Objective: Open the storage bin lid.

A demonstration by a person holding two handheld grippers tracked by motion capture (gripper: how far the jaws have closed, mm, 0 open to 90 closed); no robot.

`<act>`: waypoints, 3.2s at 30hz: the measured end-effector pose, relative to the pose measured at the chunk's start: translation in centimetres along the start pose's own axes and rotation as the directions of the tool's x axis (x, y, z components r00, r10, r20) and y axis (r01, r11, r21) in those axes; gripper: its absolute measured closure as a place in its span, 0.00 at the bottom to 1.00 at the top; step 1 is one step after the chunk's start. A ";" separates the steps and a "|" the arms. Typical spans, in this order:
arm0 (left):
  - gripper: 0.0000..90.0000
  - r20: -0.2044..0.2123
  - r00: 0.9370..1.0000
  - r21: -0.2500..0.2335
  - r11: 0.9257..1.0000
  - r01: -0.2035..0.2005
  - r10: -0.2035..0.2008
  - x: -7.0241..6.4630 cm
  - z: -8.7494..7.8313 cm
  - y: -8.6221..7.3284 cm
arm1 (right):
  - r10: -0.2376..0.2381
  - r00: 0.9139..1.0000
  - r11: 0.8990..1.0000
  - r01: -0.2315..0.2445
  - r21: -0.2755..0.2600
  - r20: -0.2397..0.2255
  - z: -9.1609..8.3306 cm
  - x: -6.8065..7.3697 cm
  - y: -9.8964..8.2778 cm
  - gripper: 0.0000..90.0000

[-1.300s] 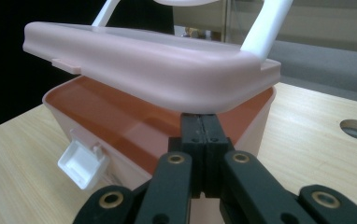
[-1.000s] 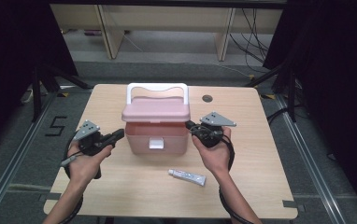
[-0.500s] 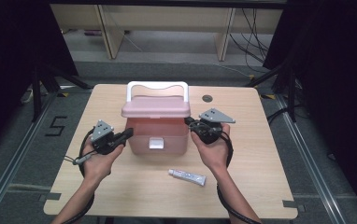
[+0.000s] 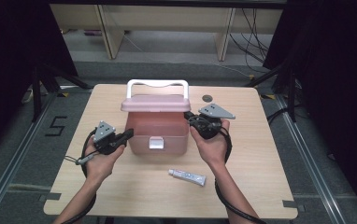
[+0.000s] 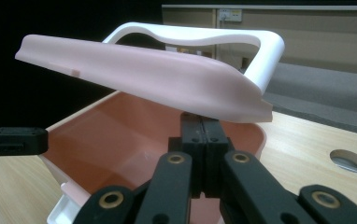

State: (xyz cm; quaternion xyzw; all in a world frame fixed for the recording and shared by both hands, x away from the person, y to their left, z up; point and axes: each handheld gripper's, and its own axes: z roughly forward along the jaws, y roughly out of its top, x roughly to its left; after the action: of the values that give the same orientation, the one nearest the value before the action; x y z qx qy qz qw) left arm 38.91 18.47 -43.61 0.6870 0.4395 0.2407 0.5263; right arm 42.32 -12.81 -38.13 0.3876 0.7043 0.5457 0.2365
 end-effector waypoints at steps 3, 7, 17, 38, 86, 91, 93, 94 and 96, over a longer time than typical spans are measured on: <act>1.00 -0.001 1.000 -0.003 1.000 0.001 -0.001 0.0 -0.1 -0.1 | -0.002 1.000 1.000 0.002 0.001 0.001 0.1 0.0 0.2 1.00; 1.00 -0.006 1.000 -0.008 1.000 -0.005 0.005 0.0 0.0 -0.2 | 0.000 1.000 1.000 0.000 -0.005 0.000 0.2 0.0 0.6 1.00; 1.00 -0.017 1.000 -0.013 1.000 -0.015 0.014 0.0 0.1 -0.3 | 0.003 1.000 1.000 -0.002 -0.015 0.021 0.5 -0.2 1.4 1.00; 1.00 -0.022 1.000 -0.025 1.000 -0.014 0.014 0.2 0.3 -0.5 | 0.005 0.998 0.998 -0.001 -0.067 0.059 1.6 -0.8 3.4 1.00; 1.00 -0.037 0.999 -0.021 0.999 -0.034 0.034 0.4 0.7 -0.4 | 0.028 0.990 0.992 -0.012 -0.122 0.137 5.4 -2.1 6.6 1.00; 1.00 -0.036 0.999 -0.020 0.999 -0.035 0.034 0.4 0.7 -0.4 | 0.025 0.988 0.992 -0.006 -0.129 0.149 5.8 -2.2 6.9 1.00; 1.00 -0.036 0.999 -0.020 0.999 -0.035 0.034 0.4 0.8 -0.4 | 0.020 0.988 0.992 0.000 -0.127 0.155 6.0 -2.1 7.1 1.00; 1.00 -0.035 0.999 -0.020 0.999 -0.035 0.035 0.4 0.8 -0.4 | 0.020 0.988 0.992 0.000 -0.127 0.155 6.0 -2.1 7.1 1.00; 1.00 -0.035 0.999 -0.020 0.999 -0.036 0.035 0.5 0.8 -0.4 | 0.015 0.987 0.992 0.005 -0.130 0.157 6.2 -2.1 7.3 1.00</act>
State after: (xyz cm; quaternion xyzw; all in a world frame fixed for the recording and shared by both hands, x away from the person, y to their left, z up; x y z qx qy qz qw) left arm 39.59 18.50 -44.33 0.6849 0.4339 0.2665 0.5211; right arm 50.35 -10.15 -33.17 0.4152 0.6454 0.5586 0.3148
